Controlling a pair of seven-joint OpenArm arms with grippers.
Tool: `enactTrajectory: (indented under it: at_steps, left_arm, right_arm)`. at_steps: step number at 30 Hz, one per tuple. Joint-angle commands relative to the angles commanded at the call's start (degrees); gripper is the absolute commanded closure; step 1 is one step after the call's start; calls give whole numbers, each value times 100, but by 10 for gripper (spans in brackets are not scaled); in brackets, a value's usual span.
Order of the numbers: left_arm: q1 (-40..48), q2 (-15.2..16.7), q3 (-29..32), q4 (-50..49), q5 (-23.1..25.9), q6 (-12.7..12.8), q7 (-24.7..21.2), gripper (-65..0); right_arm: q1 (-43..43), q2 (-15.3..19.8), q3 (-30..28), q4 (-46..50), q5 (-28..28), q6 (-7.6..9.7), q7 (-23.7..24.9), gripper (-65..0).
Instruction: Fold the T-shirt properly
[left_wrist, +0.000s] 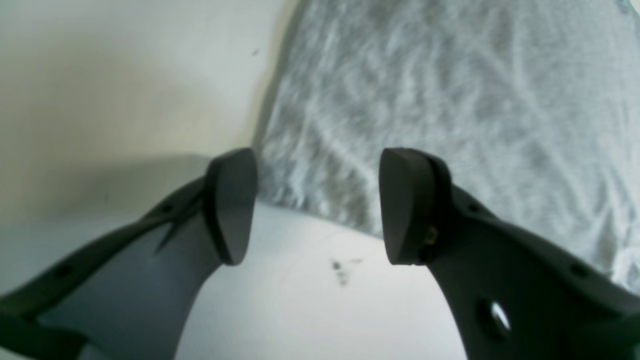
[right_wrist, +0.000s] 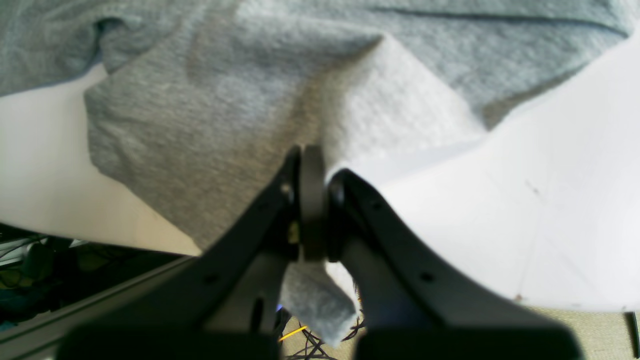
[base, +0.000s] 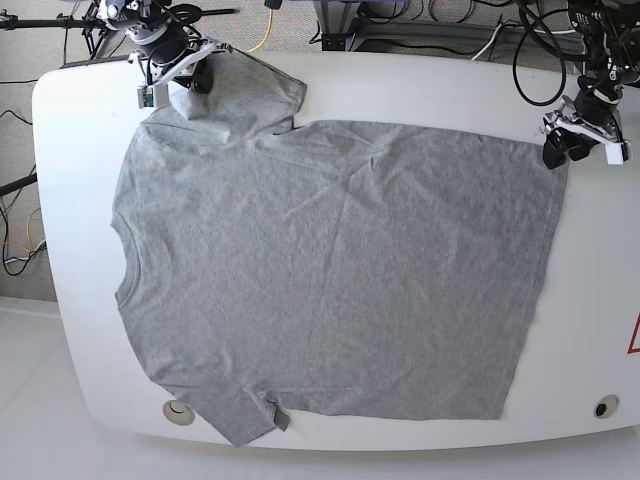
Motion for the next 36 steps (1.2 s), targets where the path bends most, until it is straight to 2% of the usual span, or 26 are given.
enactTrajectory:
  at_steps: [10,14,16,20,26,36]
  left_arm:
    - [44,9,64,-67,-48,-120,-22,-262]
    - [46,1,94,-94,-42,-175,11,-269]
    - [2,22,103,-57,9,-275,95,-318]
    - [-44,66,97,-52,14,-332,203,-336]
    - [-126,150,115,-29,19,-339,327,-332]
    - [-123,134,169,-60,31,-276,277,-312]
  right_arm:
    - [10,3,-18,-31,-43,7,6,0]
    - [20,8,-30,-31,-25,4,14,0]
    - [-12,10,-19,-30,-30,-1,10,0]
    - [-13,6,-33,-46,-39,5,13,0]
    - [-14,6,-41,-49,-54,16,12,0]
    - [-16,0,-21,-16,-66,-10,-9,0]
